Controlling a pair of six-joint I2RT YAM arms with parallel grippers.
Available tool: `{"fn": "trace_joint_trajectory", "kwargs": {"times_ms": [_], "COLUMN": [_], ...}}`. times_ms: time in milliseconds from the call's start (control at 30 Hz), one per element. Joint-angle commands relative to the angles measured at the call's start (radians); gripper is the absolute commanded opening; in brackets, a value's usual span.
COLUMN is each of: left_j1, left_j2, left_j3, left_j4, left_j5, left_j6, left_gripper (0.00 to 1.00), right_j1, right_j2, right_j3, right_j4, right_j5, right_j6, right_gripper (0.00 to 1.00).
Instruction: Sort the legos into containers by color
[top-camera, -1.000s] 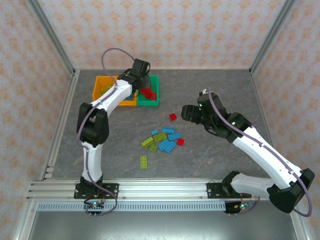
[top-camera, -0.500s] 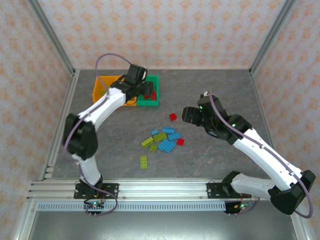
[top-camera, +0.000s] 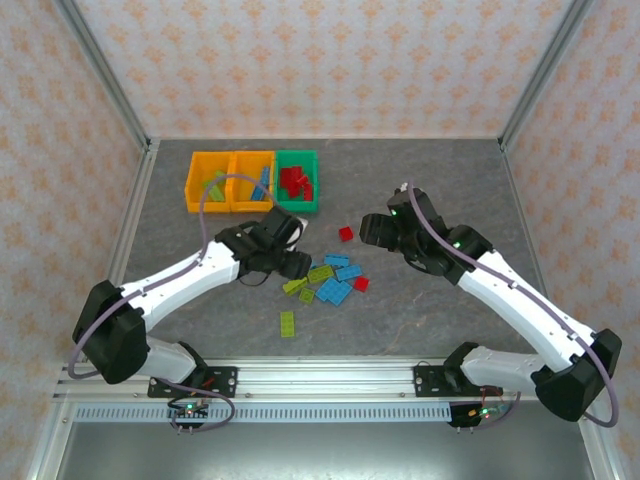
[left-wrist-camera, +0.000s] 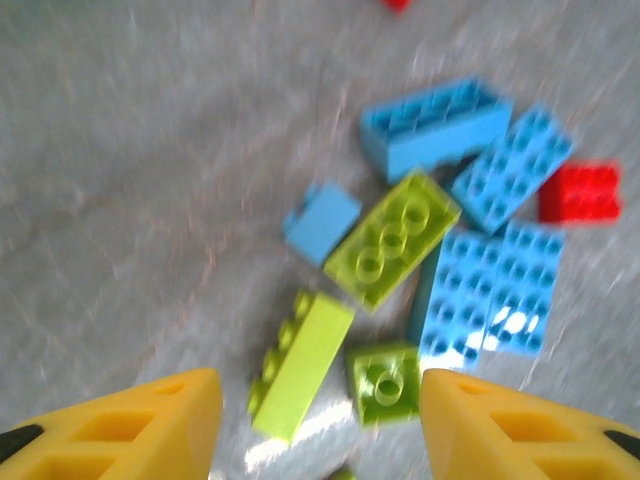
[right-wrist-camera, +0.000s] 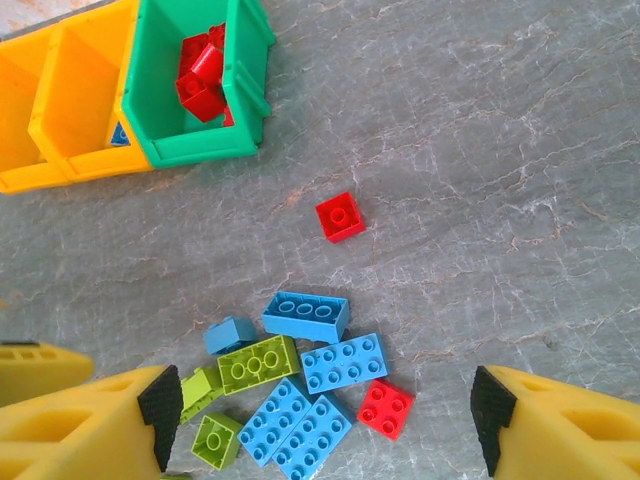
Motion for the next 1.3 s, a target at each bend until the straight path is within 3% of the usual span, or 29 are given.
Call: {"fn": "trace_joint_trajectory", "kwargs": {"times_ms": [0,367,800,1033,1267], "left_j1": [-0.018,-0.018,-0.015,0.001,0.161], "left_j2": [0.033,0.196,0.279,0.150,-0.050], "left_j3": [-0.004,-0.008,-0.064,-0.077,-0.053], "left_j4": [-0.113,-0.048,0.071,0.089,0.107], "left_j5": [0.057,-0.057,-0.069,-0.066,-0.002], "left_j6": [0.052,0.068,0.021,-0.002,-0.039], "left_gripper": [0.55,0.56,0.24,0.12,0.11], "right_j1": [0.004,0.004,0.004,0.004,0.004], "right_j2": [0.016,0.010,0.002,-0.003,-0.008], "right_j3": [-0.004,0.007,-0.002,-0.006,-0.016], "right_j4": [0.024,-0.007,-0.007,-0.009,0.004], "right_j5": [0.002,0.013,0.013,0.015,0.021], "right_j6": [0.001,0.000,0.006,0.009,0.011], "right_gripper": [0.78,0.78,0.78,0.78,0.78]}}
